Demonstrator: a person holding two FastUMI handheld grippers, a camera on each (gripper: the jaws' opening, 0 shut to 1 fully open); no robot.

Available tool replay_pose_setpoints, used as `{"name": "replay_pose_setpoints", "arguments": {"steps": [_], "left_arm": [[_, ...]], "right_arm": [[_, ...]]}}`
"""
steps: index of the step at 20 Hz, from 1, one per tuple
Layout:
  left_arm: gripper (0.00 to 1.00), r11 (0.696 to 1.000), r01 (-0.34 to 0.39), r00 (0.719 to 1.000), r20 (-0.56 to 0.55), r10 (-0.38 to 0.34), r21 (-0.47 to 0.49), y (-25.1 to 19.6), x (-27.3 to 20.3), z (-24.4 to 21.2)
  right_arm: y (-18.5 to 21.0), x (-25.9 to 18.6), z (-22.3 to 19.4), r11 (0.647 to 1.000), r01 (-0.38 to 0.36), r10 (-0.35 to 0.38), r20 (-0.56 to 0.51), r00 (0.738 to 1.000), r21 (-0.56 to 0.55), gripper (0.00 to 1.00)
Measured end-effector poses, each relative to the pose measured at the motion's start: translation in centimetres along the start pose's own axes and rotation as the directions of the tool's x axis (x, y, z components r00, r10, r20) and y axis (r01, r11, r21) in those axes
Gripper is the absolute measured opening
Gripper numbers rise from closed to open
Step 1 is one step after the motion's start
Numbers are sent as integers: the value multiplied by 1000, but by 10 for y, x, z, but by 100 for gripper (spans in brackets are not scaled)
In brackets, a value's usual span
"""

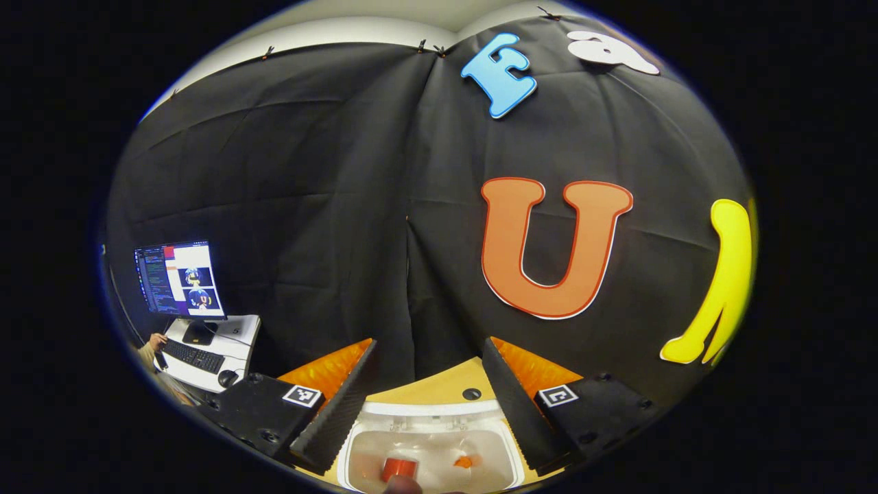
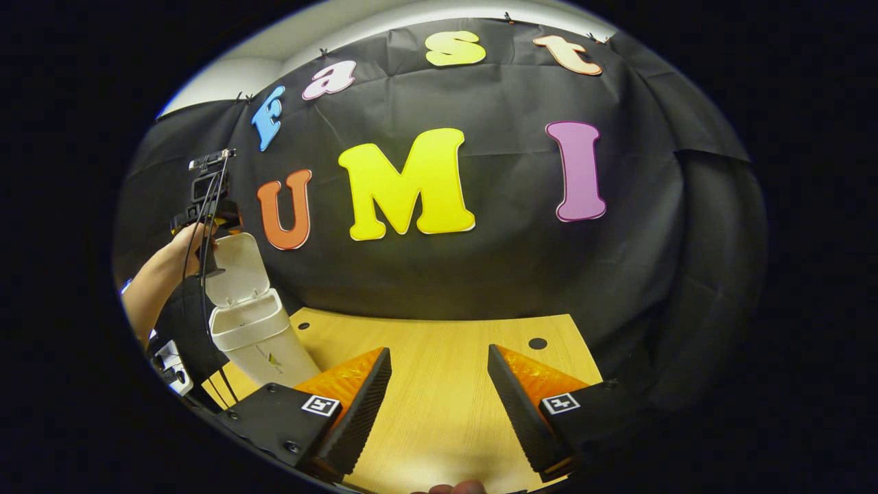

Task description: Press the lid of the desktop garbage bin to open it, pick up the crumpled paper on the desktop and throw it into the bin, then pick up the pop can on the desktop and drop it into the bin, and finally close the garbage bin lid.

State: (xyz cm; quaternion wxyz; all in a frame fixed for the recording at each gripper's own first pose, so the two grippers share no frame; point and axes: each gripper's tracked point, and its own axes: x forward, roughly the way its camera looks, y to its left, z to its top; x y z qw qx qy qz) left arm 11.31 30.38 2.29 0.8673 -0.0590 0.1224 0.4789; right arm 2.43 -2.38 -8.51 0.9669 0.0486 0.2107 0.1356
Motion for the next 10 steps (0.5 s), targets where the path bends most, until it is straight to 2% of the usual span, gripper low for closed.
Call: {"name": "replay_pose_setpoints", "arguments": {"steps": [3,10], "left_arm": [[98,1000,20,1000,-7,-20,-19,-2,-23,-18],[98,999,48,998,-41,-47,22,-3,-62,-67]], "right_arm": [[-1,-5,-3,1000,-19,19,1,1000,-9,90],[-6,-11,-10,998,-48,48,-12,999,-39,90]]}}
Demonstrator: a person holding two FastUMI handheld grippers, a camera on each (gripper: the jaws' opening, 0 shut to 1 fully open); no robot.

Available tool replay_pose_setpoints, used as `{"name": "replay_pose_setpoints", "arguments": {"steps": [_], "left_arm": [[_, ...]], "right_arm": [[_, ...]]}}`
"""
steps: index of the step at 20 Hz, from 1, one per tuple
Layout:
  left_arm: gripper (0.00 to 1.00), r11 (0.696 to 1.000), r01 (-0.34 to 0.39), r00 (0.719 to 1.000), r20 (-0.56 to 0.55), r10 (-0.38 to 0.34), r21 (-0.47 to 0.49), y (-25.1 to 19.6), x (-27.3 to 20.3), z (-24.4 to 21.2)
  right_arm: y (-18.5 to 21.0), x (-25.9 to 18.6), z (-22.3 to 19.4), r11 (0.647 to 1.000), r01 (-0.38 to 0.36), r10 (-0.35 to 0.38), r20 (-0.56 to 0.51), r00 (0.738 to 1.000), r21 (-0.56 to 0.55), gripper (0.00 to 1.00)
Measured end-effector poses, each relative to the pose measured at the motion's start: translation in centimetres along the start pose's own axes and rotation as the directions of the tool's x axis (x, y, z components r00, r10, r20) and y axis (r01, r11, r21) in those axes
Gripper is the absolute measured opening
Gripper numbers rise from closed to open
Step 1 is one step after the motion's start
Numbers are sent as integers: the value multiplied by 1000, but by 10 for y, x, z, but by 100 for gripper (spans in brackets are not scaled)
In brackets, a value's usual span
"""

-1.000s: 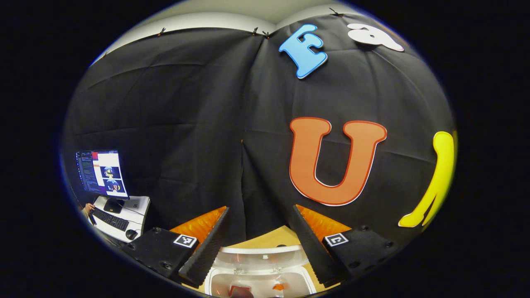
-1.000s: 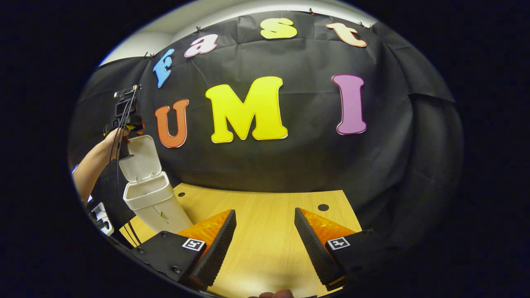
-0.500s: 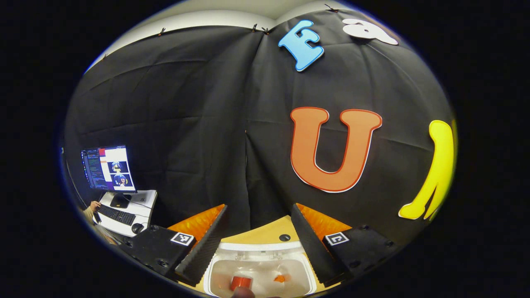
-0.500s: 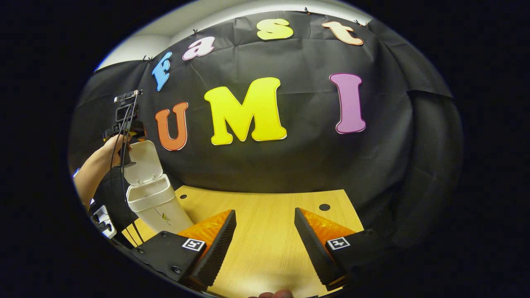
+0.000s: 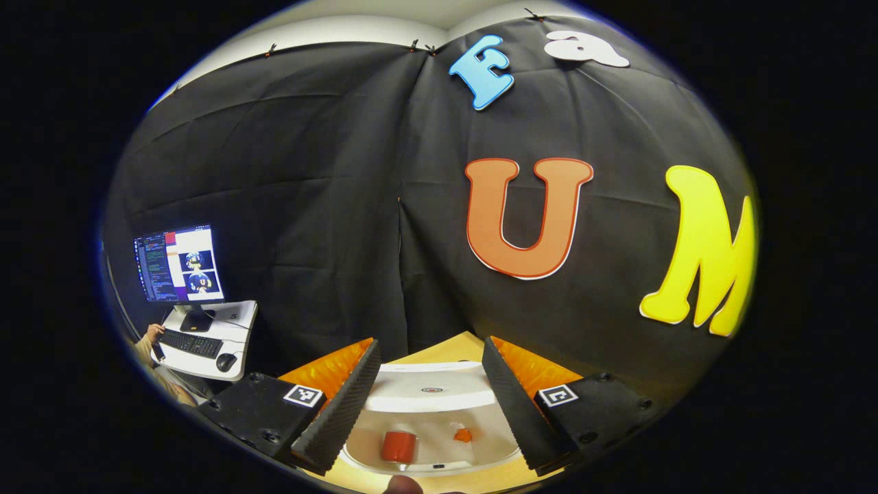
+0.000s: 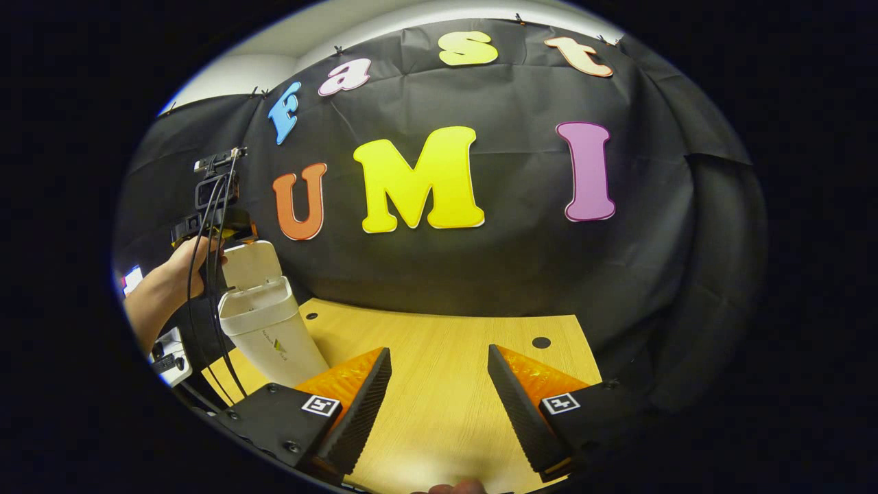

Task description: Press the lid of the desktop garbage bin to open it, pick up the crumpled paper on the desktop and throw it into the bin, then pick up the pop can on the desktop and drop it into the bin, and finally close the garbage bin lid.

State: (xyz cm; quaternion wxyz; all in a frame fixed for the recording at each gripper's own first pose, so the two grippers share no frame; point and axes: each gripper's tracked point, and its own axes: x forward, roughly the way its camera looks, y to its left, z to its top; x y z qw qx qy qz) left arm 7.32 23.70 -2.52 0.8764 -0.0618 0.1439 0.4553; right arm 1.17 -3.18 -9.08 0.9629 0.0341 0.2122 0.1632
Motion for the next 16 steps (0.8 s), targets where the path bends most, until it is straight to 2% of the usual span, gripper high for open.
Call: {"name": "replay_pose_setpoints", "arguments": {"steps": [16], "left_arm": [[99,998,53,996,-80,-50,46,-12,-12,-82]], "right_arm": [[8,1,-10,999,-8,6,-34,999,-51,91]]}}
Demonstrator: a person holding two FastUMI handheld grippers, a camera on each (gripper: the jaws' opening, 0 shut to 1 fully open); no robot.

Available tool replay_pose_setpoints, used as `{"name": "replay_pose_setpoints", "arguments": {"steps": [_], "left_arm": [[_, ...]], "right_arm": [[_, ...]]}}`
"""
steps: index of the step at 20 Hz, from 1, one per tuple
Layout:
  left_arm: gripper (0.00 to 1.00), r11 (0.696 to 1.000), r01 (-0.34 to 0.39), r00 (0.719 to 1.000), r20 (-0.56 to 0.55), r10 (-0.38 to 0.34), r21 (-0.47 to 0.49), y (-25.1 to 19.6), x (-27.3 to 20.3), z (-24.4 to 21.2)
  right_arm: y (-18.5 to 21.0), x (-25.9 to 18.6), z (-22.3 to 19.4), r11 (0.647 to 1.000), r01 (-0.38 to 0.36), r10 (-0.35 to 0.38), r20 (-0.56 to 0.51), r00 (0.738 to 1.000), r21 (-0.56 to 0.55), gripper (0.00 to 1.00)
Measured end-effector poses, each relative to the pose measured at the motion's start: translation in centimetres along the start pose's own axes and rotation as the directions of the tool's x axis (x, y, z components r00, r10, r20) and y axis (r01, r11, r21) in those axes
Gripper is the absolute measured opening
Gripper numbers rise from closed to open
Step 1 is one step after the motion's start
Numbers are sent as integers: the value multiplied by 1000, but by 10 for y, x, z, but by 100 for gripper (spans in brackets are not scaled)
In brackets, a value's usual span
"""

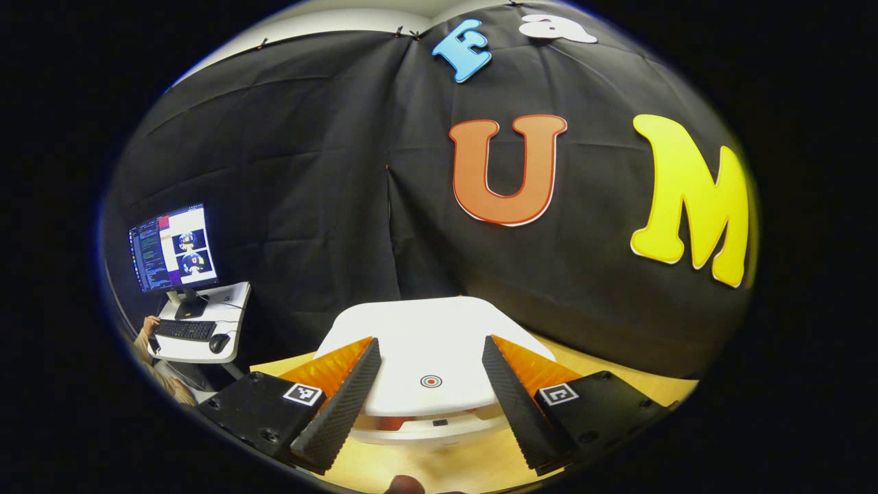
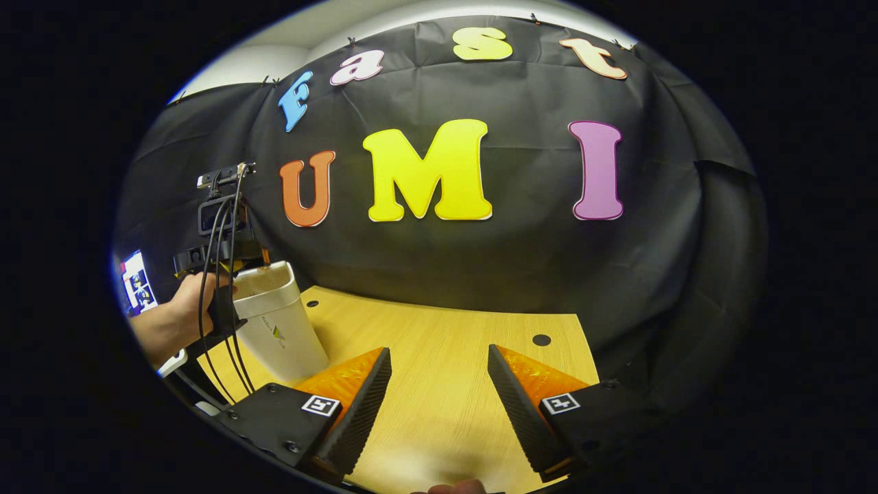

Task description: Press the lid of the desktop garbage bin to open it, pick up the crumpled paper on the desktop and throw it into the bin, then pick up the pop can on the desktop and drop it into the bin, and finally close the garbage bin lid.

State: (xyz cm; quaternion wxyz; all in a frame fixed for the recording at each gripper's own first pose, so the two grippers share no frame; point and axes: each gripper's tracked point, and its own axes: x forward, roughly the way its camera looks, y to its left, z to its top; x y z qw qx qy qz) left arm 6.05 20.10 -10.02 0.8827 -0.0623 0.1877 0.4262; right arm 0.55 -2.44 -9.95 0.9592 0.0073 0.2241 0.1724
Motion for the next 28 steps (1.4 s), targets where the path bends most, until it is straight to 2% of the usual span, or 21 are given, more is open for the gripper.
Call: {"name": "replay_pose_setpoints", "arguments": {"steps": [9,12,14,16,20,28], "left_arm": [[100,998,42,999,5,-42,56,7,6,-28],[99,998,45,999,5,-45,37,8,6,-34],[99,998,50,998,40,-51,30,7,6,-32],[99,996,77,995,70,-75,-33,8,8,-40],[100,993,122,982,143,-122,7,-3,-2,-30],[100,988,153,970,188,-155,23,0,-3,-36]], "right_arm": [[15,0,-9,1000,-8,8,-7,1000,20,91],[18,0,-11,999,-9,9,-9,1000,40,91],[19,0,-12,999,-9,9,-9,1000,48,91],[19,0,-15,999,-3,3,-10,1000,41,91],[23,2,-22,999,-10,11,-21,1000,33,91],[27,5,-27,998,-16,18,-31,999,67,91]]}}
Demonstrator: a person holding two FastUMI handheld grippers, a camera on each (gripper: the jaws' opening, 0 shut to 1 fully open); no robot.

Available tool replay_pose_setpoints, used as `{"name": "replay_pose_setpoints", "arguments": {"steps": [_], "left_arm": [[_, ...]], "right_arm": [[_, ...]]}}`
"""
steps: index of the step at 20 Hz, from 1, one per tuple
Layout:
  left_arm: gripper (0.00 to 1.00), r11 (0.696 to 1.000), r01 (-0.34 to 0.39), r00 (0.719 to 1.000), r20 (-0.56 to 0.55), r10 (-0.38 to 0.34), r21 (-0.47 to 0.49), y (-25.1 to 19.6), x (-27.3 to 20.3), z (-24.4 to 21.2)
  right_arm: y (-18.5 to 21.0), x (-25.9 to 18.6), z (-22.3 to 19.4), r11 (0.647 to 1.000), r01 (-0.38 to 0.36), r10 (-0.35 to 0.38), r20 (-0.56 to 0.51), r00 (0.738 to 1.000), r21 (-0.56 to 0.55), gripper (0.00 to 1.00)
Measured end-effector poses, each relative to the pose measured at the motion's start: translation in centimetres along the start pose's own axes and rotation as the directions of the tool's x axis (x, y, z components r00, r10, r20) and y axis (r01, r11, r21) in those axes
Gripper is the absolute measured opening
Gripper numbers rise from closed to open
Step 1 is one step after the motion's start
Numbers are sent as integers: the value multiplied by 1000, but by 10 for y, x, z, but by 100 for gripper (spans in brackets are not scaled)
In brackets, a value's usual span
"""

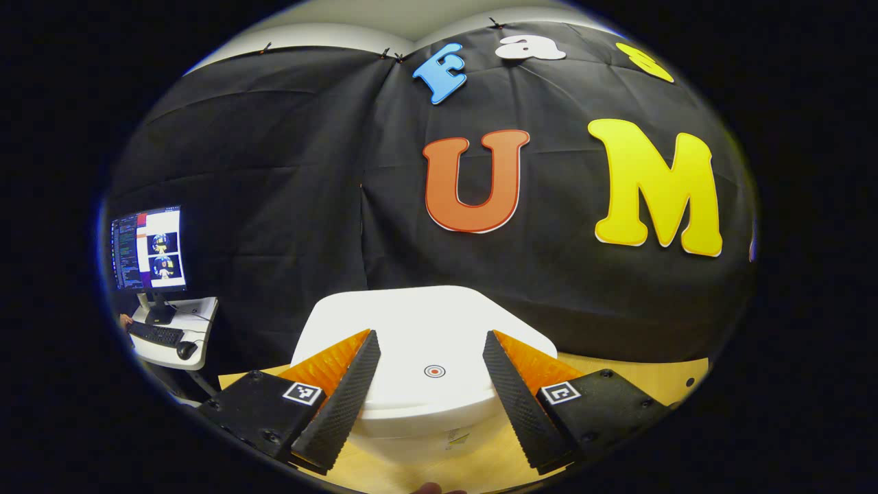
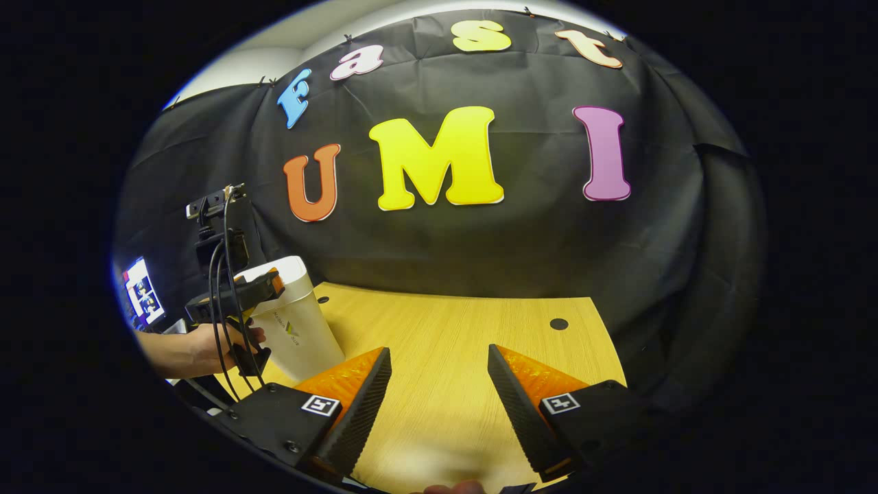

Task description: Press the lid of the desktop garbage bin to open it, pick up the crumpled paper on the desktop and throw it into the bin, then pick up the pop can on the desktop and drop it into the bin, and finally close the garbage bin lid.

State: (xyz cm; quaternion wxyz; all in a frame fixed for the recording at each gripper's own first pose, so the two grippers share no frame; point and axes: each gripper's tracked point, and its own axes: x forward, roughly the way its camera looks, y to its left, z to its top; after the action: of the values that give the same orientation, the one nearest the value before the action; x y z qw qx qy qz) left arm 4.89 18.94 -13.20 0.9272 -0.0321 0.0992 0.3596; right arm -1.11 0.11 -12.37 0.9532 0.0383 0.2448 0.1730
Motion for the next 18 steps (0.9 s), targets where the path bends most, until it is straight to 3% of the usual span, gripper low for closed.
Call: {"name": "replay_pose_setpoints", "arguments": {"steps": [5,10,15,18], "left_arm": [[98,997,40,999,18,-42,73,-1,-1,5],[98,976,211,976,41,-213,56,-18,-12,24],[98,928,350,917,153,-368,130,-35,-56,73],[98,874,462,857,178,-484,152,-50,-91,91]], "right_arm": [[3,-15,18,1000,18,-17,57,998,-20,91],[1,-24,28,997,74,-71,97,993,-32,91],[3,-40,54,990,141,-132,196,972,-31,91],[5,-51,74,983,183,-171,265,949,-19,89]]}}
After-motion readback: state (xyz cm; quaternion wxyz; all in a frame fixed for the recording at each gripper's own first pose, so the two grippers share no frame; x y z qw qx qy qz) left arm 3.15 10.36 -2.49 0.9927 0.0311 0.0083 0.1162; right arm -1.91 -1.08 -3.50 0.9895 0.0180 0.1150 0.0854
